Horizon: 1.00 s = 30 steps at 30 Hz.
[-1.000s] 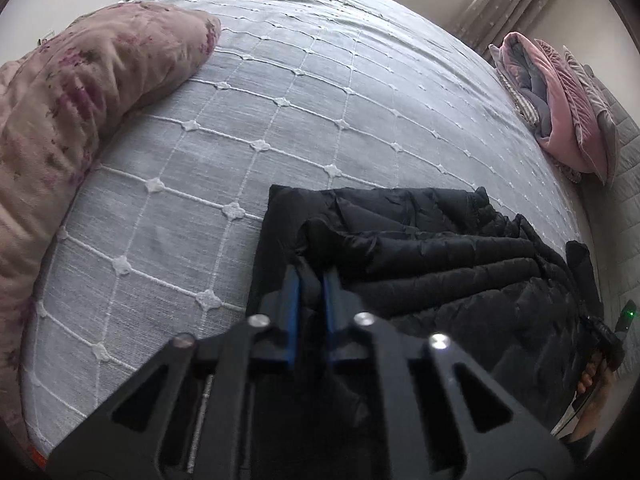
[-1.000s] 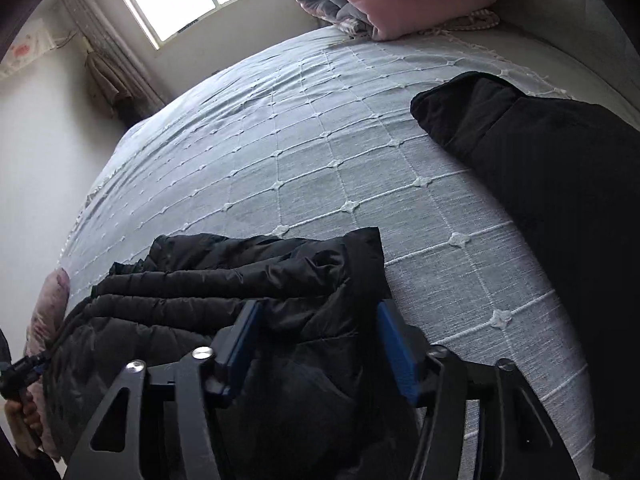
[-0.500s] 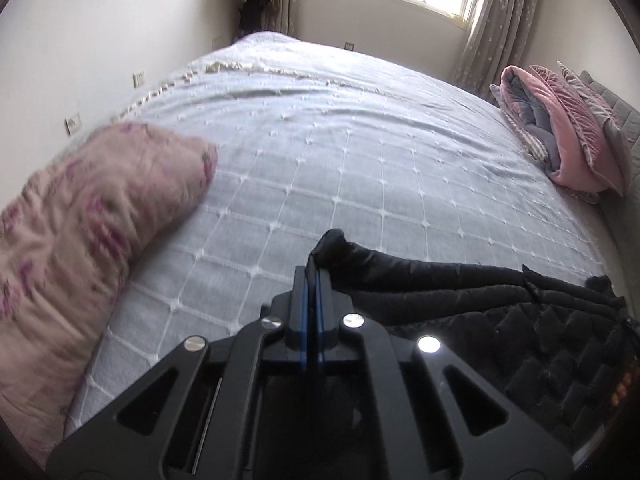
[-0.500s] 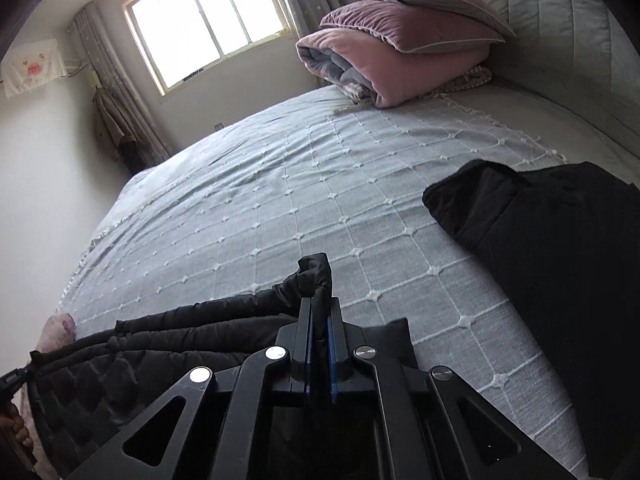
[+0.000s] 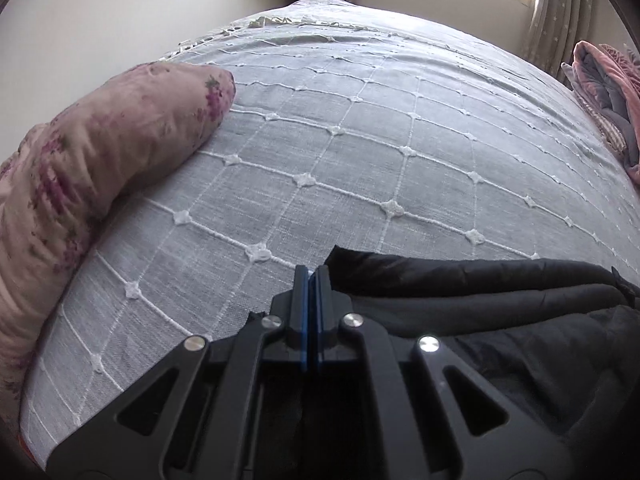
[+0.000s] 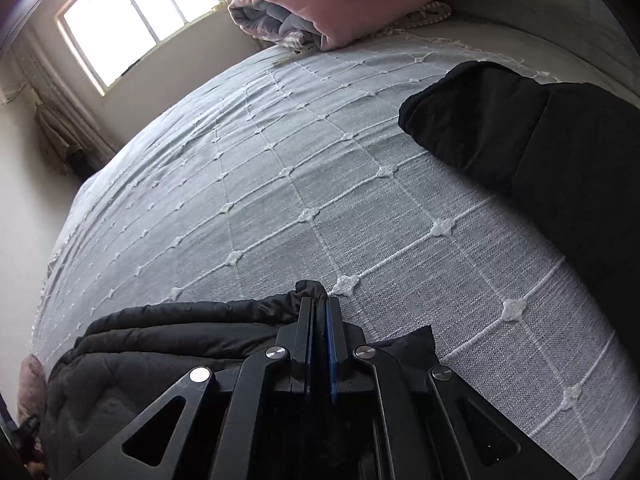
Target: Fold large clothes
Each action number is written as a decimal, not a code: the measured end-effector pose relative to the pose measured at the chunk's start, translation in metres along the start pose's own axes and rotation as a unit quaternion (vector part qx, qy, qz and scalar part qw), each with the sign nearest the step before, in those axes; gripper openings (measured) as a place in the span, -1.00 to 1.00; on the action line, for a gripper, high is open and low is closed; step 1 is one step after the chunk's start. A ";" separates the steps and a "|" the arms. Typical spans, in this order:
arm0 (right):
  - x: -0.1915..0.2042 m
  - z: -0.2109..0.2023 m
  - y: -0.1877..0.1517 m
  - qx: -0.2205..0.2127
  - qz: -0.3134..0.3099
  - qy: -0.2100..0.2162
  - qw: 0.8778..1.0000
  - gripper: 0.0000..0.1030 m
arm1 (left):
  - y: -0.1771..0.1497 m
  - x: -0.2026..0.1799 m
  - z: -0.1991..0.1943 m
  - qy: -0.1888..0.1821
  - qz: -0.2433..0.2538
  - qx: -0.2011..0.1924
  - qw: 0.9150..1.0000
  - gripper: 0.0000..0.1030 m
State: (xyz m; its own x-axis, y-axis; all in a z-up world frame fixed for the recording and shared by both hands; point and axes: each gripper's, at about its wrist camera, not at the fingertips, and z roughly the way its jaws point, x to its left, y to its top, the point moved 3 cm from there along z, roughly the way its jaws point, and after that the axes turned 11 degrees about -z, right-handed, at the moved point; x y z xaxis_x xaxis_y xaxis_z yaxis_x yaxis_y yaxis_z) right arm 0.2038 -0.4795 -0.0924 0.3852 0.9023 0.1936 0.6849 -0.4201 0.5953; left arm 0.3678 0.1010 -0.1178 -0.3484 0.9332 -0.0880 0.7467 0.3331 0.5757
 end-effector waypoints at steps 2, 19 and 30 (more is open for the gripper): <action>0.000 0.004 -0.001 0.002 -0.010 -0.015 1.000 -0.89 | -0.003 0.000 0.004 0.000 0.000 0.009 1.000 -0.91; 0.010 -0.157 -0.016 -0.074 0.014 0.034 0.997 0.36 | 0.011 0.053 -0.157 -0.123 -0.094 -0.027 0.988 0.08; 0.121 -0.107 -0.097 0.004 -0.192 0.036 0.981 0.35 | -0.110 -0.054 -0.104 -0.146 0.074 0.037 0.986 0.17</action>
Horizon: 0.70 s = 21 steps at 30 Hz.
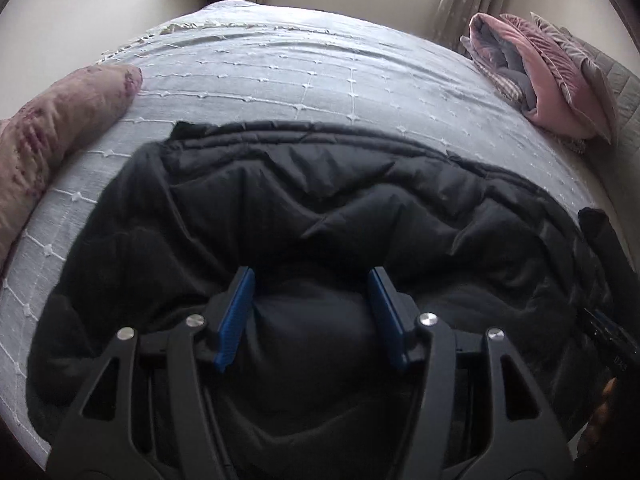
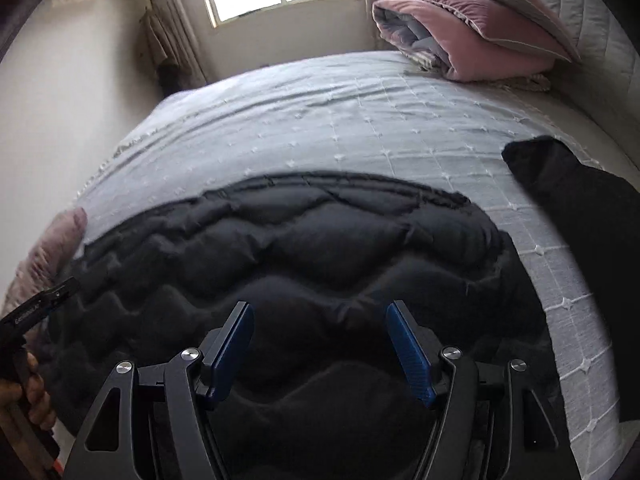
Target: Fold large clothes
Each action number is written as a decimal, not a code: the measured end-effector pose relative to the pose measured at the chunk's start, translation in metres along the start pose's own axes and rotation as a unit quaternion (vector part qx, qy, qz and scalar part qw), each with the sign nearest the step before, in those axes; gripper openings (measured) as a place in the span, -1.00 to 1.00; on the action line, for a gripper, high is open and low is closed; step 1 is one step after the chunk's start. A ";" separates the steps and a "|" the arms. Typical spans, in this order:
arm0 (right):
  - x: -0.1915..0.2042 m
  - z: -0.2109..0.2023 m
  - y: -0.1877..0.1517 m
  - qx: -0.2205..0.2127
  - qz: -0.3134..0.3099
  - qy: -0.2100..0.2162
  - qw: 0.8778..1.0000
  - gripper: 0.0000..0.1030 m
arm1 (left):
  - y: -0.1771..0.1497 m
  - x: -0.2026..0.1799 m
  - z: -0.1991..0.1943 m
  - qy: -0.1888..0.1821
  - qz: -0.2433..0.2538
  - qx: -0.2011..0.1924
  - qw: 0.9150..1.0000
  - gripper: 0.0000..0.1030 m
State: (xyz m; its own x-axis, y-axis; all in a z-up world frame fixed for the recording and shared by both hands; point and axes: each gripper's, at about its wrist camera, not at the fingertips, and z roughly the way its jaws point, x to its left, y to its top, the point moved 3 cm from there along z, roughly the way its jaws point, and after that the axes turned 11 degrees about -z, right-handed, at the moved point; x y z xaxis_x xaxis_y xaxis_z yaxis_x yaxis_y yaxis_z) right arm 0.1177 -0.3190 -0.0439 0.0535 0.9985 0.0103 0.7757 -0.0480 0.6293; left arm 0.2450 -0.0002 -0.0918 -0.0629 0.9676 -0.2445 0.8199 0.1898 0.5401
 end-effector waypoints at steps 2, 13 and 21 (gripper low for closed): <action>-0.006 0.016 -0.012 0.023 -0.012 -0.020 0.999 0.36 | 0.003 0.001 0.001 -0.009 -0.004 0.001 1.000 0.17; -0.026 0.029 -0.022 0.059 0.013 -0.050 0.997 0.40 | 0.000 0.000 0.001 0.001 0.000 0.001 1.000 0.17; -0.041 0.029 -0.017 0.080 0.025 -0.115 0.990 0.46 | -0.001 -0.009 -0.005 -0.013 0.007 0.001 1.000 0.17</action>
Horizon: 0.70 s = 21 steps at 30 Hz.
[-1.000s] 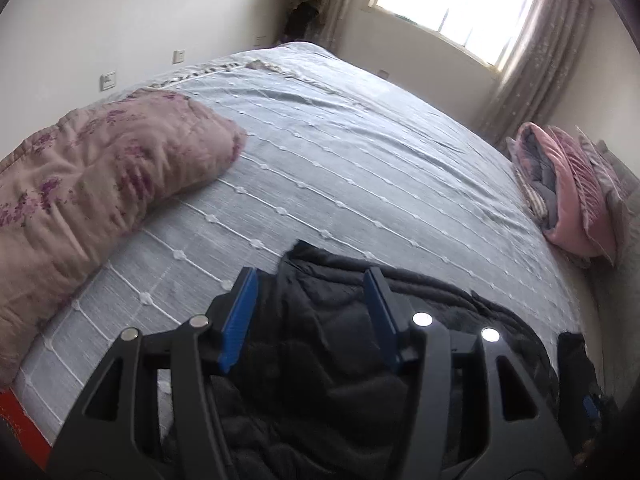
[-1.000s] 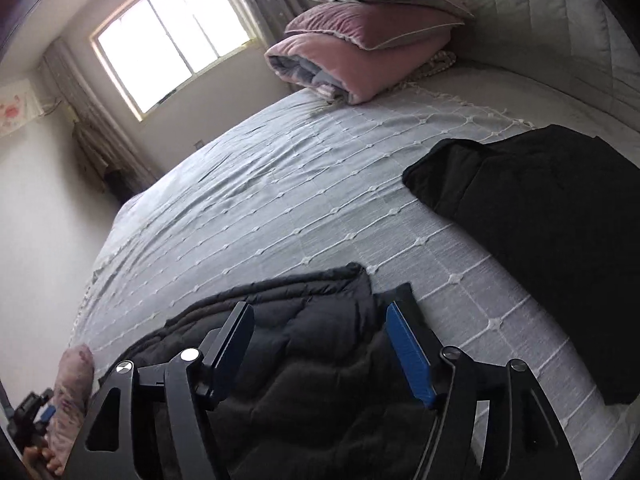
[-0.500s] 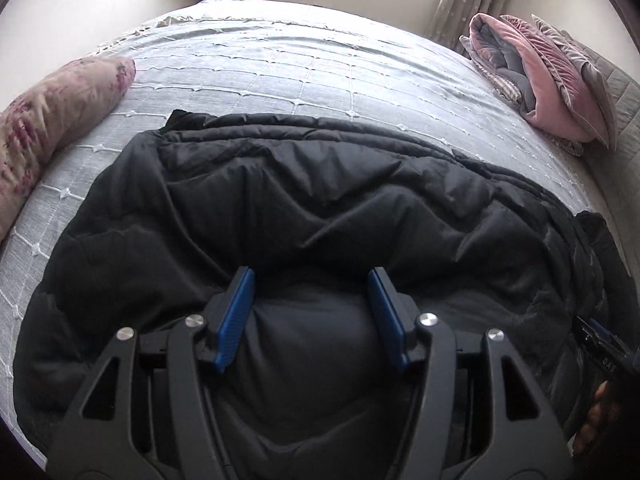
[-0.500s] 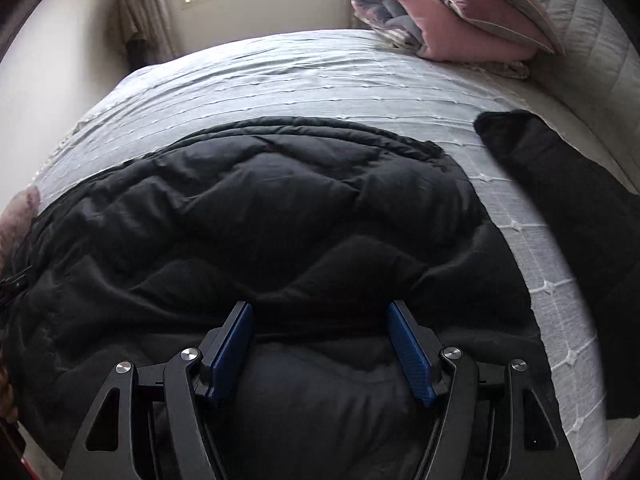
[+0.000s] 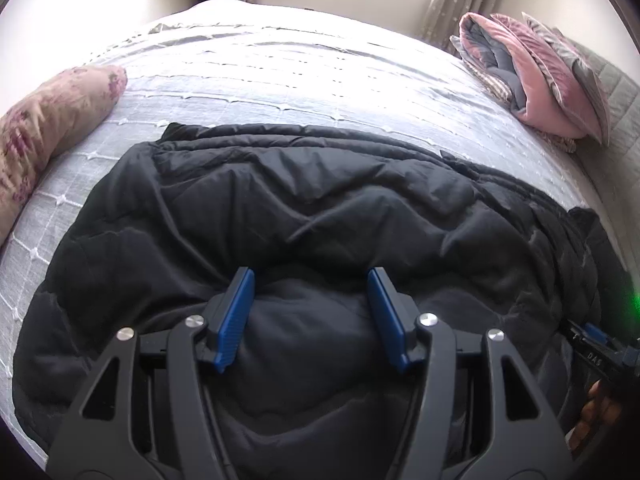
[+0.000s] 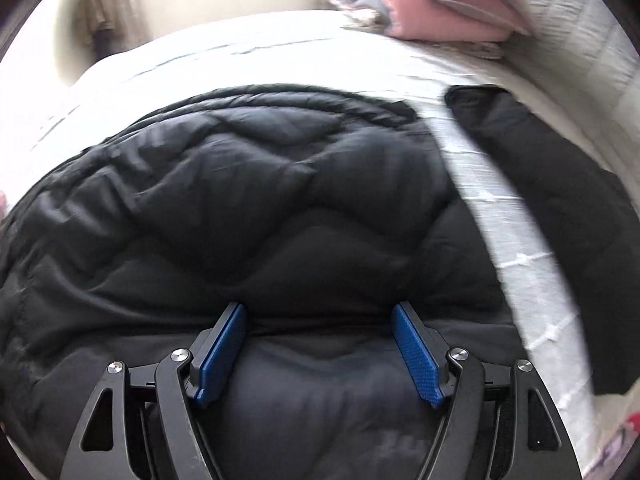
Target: Fold large clothes
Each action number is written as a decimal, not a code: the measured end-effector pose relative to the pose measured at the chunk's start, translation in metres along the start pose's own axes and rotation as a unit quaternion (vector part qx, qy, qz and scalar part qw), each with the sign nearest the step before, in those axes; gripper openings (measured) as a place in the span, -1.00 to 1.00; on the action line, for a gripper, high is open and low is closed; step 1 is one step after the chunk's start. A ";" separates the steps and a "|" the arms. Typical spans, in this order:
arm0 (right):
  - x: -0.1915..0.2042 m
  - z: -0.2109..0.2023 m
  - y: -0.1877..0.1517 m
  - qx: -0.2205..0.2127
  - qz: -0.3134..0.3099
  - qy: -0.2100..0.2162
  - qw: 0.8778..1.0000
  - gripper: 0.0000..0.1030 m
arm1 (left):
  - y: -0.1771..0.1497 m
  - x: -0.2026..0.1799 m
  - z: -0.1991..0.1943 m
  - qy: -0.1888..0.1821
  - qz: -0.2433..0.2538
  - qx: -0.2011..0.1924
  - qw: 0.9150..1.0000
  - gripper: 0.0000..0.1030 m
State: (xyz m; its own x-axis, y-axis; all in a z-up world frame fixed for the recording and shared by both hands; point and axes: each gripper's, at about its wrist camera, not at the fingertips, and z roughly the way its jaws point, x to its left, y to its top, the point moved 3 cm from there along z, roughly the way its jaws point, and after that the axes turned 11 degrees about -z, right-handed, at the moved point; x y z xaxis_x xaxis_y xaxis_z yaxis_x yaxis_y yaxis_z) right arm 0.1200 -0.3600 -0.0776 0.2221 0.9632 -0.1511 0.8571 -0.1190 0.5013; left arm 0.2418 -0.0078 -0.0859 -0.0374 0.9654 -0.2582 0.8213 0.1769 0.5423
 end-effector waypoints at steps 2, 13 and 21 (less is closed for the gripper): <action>-0.001 0.001 0.000 0.000 -0.005 -0.001 1.000 0.46 | 0.000 -0.004 0.004 0.010 0.008 0.000 1.000 0.17; 0.022 -0.059 0.011 -0.123 -0.019 0.103 0.987 0.49 | -0.009 -0.051 -0.026 -0.019 0.063 -0.029 0.997 0.49; 0.047 -0.024 0.005 -0.059 -0.037 0.122 0.990 0.51 | -0.052 -0.102 0.019 0.019 0.146 0.023 0.989 0.56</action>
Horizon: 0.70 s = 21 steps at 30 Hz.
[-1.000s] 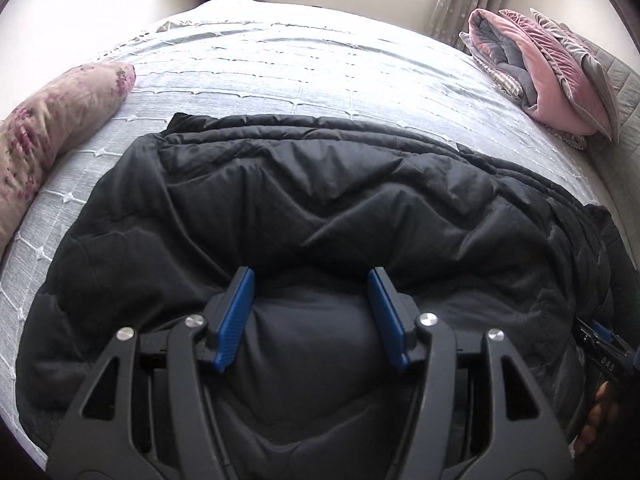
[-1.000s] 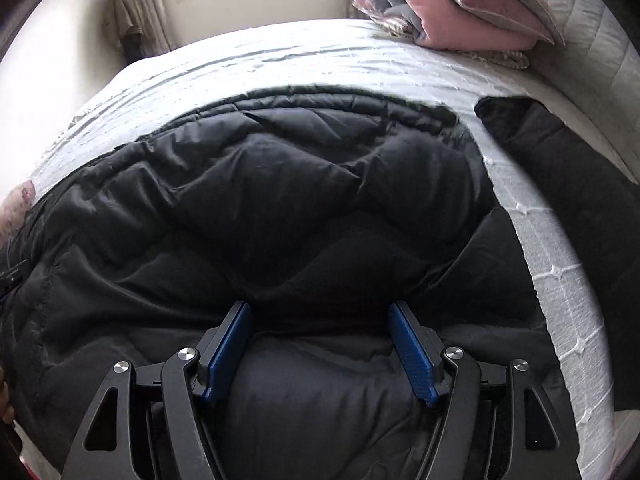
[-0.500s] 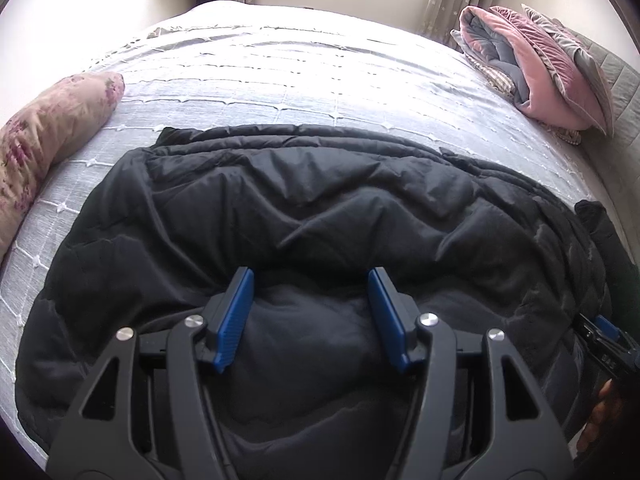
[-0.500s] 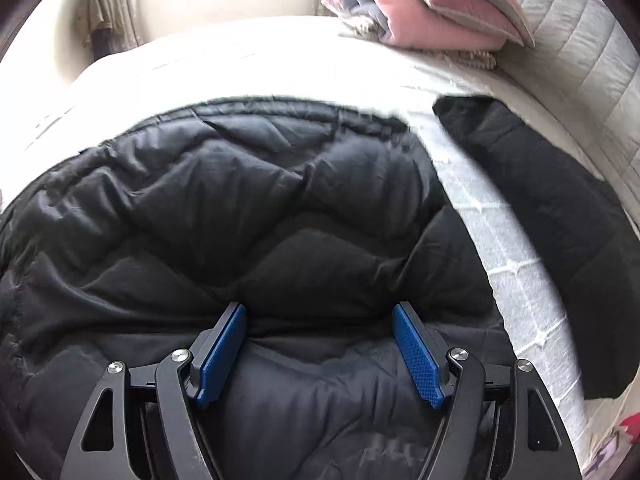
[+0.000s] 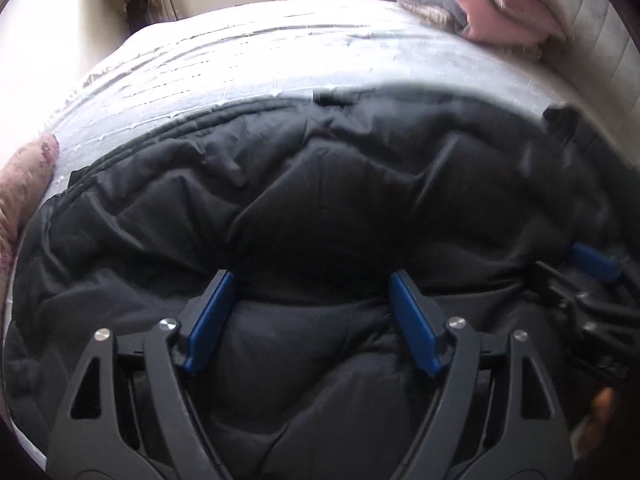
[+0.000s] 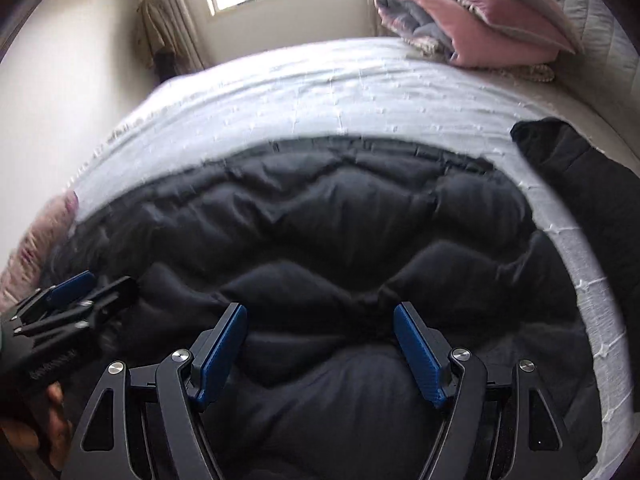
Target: Fold large clothes
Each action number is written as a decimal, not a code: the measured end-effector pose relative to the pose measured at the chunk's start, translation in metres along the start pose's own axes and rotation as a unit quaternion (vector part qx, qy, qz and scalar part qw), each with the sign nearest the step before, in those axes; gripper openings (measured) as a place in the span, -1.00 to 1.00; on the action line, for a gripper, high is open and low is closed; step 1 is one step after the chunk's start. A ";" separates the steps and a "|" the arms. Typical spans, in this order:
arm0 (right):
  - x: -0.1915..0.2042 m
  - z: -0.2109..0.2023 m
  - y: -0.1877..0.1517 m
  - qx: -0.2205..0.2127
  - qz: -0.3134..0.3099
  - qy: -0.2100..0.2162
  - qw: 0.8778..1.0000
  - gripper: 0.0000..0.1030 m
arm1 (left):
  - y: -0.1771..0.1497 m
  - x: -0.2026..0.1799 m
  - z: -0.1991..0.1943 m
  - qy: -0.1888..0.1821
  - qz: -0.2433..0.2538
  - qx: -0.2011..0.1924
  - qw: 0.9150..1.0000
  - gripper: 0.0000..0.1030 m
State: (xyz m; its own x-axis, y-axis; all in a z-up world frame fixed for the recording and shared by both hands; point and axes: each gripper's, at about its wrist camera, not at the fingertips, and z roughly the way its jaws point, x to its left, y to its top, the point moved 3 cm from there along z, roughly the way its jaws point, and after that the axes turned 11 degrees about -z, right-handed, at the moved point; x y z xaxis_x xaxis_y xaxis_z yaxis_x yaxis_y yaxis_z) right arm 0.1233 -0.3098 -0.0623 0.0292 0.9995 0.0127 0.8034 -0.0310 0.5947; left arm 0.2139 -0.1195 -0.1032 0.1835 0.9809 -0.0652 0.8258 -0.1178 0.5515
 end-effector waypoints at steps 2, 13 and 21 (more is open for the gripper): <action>0.006 0.009 -0.003 0.014 -0.012 -0.004 1.000 0.56 | 0.002 0.002 -0.003 0.000 -0.004 0.005 1.000 0.56; 0.008 0.019 0.001 0.028 -0.012 -0.007 1.000 0.73 | 0.042 -0.008 0.023 0.045 0.003 0.037 0.998 0.61; 0.011 0.025 0.003 0.033 -0.023 -0.010 0.999 0.79 | 0.064 -0.017 0.014 0.049 0.011 0.049 0.998 0.65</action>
State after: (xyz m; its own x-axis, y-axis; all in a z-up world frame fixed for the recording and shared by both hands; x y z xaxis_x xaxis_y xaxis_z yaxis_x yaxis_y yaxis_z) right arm 0.1409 -0.2990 -0.0805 0.0029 0.9995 -0.0309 0.8412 0.0143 0.5406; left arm 0.2710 -0.1455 -0.0781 0.1527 0.9878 0.0308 0.8711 -0.1492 0.4678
